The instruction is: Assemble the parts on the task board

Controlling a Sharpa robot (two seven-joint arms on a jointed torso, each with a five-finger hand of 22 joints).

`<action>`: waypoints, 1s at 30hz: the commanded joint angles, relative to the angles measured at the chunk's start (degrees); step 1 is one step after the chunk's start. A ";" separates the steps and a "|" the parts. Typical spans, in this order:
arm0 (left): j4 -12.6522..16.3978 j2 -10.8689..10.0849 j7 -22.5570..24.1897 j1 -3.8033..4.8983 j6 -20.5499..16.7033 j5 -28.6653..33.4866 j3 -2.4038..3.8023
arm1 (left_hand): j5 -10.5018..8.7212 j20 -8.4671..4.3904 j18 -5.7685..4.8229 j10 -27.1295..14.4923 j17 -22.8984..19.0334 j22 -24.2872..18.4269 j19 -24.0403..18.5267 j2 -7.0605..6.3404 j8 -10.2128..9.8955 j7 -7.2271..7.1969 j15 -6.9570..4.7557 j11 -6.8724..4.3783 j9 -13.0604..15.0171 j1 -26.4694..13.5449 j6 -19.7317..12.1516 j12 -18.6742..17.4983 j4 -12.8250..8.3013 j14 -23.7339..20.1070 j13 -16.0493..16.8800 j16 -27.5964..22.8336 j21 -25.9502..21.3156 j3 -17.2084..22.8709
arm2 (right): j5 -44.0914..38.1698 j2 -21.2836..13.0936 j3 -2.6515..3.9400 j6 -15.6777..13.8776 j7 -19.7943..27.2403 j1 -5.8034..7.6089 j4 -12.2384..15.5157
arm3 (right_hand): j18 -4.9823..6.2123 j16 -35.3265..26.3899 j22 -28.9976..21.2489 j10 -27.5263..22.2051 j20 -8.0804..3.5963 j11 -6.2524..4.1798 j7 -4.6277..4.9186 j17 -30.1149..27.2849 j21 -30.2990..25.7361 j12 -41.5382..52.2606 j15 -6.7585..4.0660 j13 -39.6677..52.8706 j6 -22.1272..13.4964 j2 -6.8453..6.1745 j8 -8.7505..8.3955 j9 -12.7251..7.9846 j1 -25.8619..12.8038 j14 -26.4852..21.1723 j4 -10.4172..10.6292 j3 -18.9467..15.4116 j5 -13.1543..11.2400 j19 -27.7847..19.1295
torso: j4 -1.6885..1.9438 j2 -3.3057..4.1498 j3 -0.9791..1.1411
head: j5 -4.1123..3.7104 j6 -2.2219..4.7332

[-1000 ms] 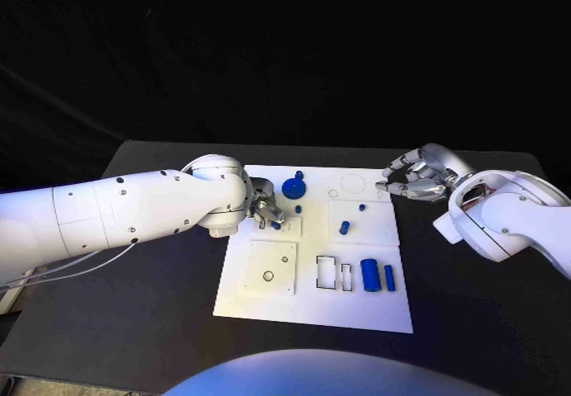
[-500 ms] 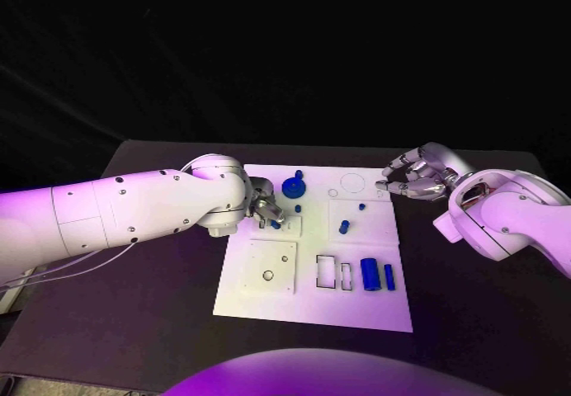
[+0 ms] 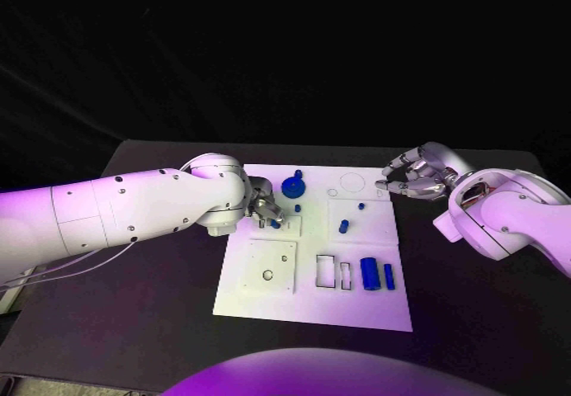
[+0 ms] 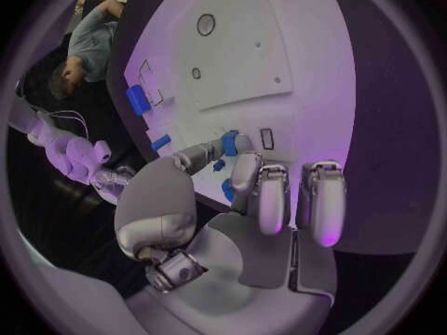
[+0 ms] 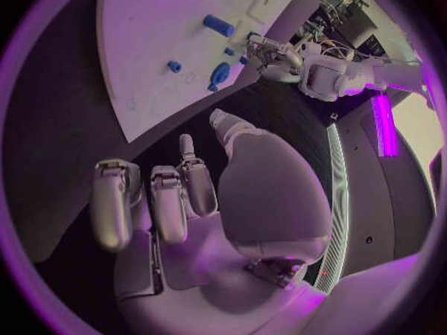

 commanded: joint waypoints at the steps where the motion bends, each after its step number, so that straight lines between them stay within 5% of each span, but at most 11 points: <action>1: -0.08 0.10 -0.39 -0.39 2.43 0.81 -0.31 | -0.35 -0.36 -0.73 0.15 15.08 14.91 5.67 -0.02 0.06 0.18 -0.37 -0.25 -0.09 -0.84 -0.23 0.29 0.28 6.06 -0.06 0.20 0.21 -0.15 | -0.51 -0.04 0.00 0.29 0.13 -0.03 0.08 | 0.84 0.23 10.14 -0.05 -0.17 -0.39 -0.11 15.10 -0.19 -0.19 -0.18 4.75 0.37 -0.09 0.17 0.07 -0.61 5.97 0.32 -0.10 0.05 1.37 | -0.01 0.02 0.00 | -0.05 -0.03; 30: -1.05 0.41 -0.55 -0.39 3.47 1.09 -0.34 | -4.77 -0.26 -0.71 0.02 15.08 14.88 5.64 -0.09 0.98 0.38 -0.26 -0.07 -1.64 -4.07 -0.28 0.29 3.35 6.06 -0.32 0.20 0.16 -1.60 | -0.51 -0.33 0.00 -0.24 0.33 -0.03 0.28 | 0.95 0.23 9.91 -0.27 -0.19 -0.37 -0.09 15.10 -0.70 -0.43 -0.18 4.49 0.11 -0.26 0.27 0.22 -0.92 5.97 0.87 -0.47 -1.62 1.14 | 0.04 -0.01 -0.02 | -0.40 0.13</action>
